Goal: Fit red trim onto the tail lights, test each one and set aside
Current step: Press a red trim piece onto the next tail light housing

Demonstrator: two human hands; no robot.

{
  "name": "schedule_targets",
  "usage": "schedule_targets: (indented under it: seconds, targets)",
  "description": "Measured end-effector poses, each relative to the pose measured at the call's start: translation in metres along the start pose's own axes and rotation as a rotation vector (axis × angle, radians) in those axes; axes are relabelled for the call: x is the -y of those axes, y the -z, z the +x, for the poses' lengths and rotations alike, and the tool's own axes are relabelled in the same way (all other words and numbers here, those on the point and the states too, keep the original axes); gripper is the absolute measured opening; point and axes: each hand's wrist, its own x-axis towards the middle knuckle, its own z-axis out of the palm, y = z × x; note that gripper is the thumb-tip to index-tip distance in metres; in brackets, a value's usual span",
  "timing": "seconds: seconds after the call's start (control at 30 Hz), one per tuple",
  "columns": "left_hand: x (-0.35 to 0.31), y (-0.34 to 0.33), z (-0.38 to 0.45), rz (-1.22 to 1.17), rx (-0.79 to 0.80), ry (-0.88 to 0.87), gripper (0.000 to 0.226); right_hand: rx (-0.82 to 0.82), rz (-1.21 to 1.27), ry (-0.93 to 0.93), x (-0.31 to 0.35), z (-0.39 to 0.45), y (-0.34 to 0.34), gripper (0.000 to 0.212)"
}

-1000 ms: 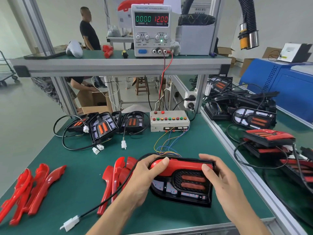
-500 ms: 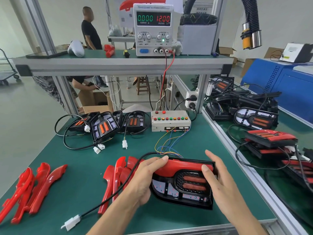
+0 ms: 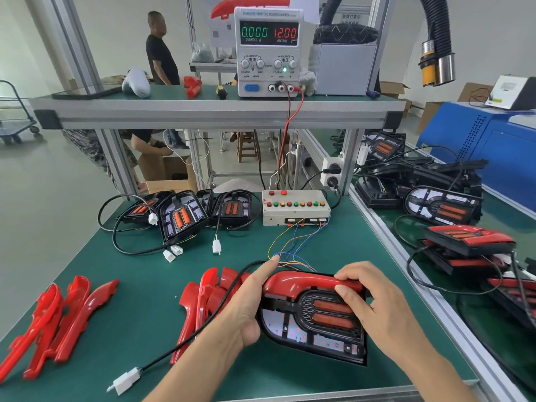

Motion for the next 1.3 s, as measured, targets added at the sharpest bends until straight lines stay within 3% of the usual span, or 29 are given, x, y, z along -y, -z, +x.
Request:
schedule_targets:
  seconds: [0.3, 0.5, 1.07, 1.3]
  targets:
    - [0.003, 0.001, 0.012, -0.065, -0.065, 0.064, 0.073, -0.11, 0.097, -0.069, -0.004, -0.006, -0.012, 0.011]
    - [0.006, 0.002, 0.016, -0.108, -0.051, 0.066, 0.068, -0.148, 0.166, -0.07, -0.005, -0.008, -0.012, 0.015]
    - [0.004, 0.004, 0.01, -0.026, -0.047, 0.024, 0.053, -0.261, -0.009, 0.091, -0.009, -0.016, -0.015, 0.019]
    - [0.005, 0.006, 0.01, -0.004, 0.026, -0.018, 0.049, -0.293, -0.059, 0.143, -0.01, -0.016, -0.016, 0.02]
